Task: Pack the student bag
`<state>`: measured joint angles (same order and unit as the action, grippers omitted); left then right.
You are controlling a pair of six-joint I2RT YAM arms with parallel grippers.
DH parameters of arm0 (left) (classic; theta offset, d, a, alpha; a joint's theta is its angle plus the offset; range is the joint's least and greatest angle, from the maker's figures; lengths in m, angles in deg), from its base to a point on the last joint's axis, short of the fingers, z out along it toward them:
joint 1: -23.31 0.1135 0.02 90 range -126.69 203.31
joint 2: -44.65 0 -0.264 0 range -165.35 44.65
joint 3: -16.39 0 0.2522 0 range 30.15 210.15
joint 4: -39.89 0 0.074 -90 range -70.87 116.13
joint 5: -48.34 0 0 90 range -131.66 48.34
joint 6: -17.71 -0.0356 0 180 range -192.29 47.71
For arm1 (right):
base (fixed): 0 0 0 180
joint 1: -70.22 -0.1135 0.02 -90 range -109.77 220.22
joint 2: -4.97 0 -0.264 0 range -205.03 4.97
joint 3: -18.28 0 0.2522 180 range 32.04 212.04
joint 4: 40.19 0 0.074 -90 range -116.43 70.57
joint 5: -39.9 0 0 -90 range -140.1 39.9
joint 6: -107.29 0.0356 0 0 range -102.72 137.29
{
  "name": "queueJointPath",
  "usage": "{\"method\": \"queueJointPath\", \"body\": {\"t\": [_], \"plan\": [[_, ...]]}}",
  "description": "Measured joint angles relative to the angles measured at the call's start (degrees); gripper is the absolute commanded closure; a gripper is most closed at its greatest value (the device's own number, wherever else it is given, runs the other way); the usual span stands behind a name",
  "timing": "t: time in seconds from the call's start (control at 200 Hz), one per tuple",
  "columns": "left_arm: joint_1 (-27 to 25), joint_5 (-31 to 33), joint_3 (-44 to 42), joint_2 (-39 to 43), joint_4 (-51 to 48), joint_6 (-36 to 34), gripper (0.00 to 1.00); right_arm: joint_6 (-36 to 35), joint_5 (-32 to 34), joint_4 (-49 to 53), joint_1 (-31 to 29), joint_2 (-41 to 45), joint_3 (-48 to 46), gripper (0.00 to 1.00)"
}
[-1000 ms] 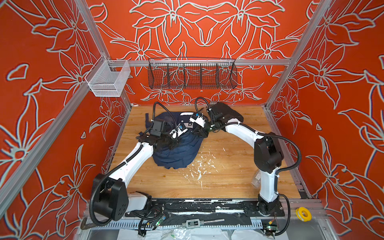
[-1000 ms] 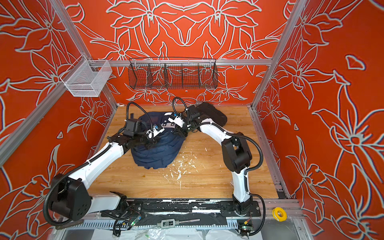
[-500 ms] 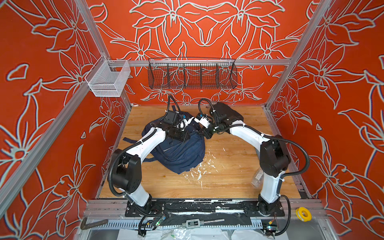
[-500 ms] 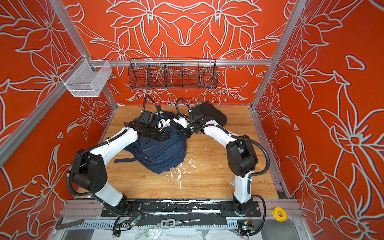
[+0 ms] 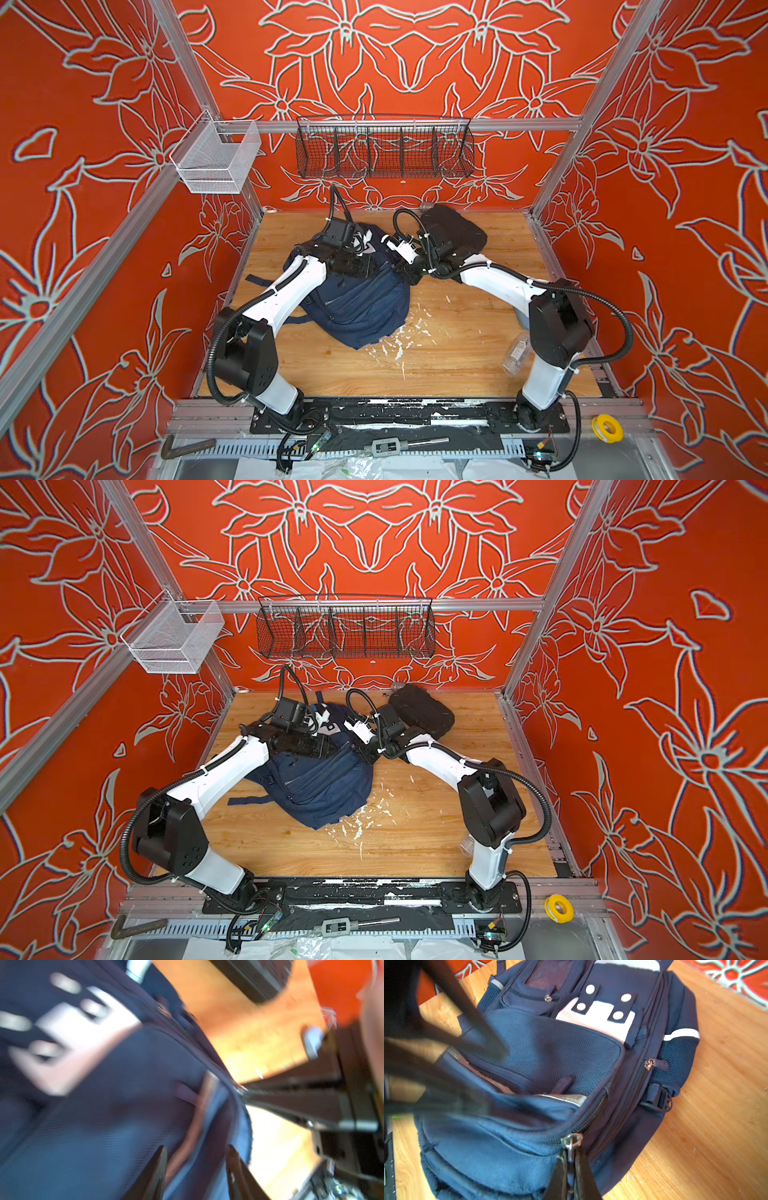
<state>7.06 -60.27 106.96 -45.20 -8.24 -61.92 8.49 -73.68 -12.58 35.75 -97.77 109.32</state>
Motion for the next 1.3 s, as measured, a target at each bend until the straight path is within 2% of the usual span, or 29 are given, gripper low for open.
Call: {"method": "queueJointPath", "body": {"t": [0.105, 0.24, 0.475, 0.625, 0.801, 0.951, 1.191, 1.256, 1.301], "plan": [[2.21, 0.9, 8.39, -2.99, -4.39, 3.45, 0.49, -0.68, 1.79, -3.17, -0.61, 1.53, -3.39, 1.0], [1.99, -0.07, 24.79, -13.27, -11.61, 6.93, 0.48, -3.48, 5.42, -7.45, -2.19, 3.58, -7.63, 1.0], [-4.52, 6.8, 43.63, -29.11, -27.67, 3.56, 0.49, -7.65, 12.66, -9.55, -4.9, 4.63, -9.6, 1.0], [-6.32, 9.07, 55.28, -38.05, -37.55, 4.04, 0.48, -8.72, 14.36, -12.87, -5.46, 5.01, -12.15, 1.0], [-8.7, 12.11, 57.77, -43.19, -43.56, 4.33, 0.48, -9.16, 15.52, -15.52, -5.99, 5.03, -13.66, 1.0], [-8.81, 11.13, 57.9, -43.82, -44.74, 5.53, 0.48, -9.38, 16.11, -18.4, -6.16, 5.2, -15.89, 1.0], [-8.63, 10.84, 58.29, -44.74, -46.75, 5.77, 0.54, -12.33, 18.36, -21.88, -6.84, 5.79, -18.01, 1.0], [-8.79, 10.82, 59.01, -45.81, -47.65, 5.99, 0.62, -13.77, 18.86, -21.64, -7.19, 5.77, -18.01, 1.0], [-8.9, 10.78, 59.82, -46.6, -48.24, 5.97, 0.8, -14.73, 19.39, -21.44, -7.45, 5.73, -18.01, 1.0]]}}
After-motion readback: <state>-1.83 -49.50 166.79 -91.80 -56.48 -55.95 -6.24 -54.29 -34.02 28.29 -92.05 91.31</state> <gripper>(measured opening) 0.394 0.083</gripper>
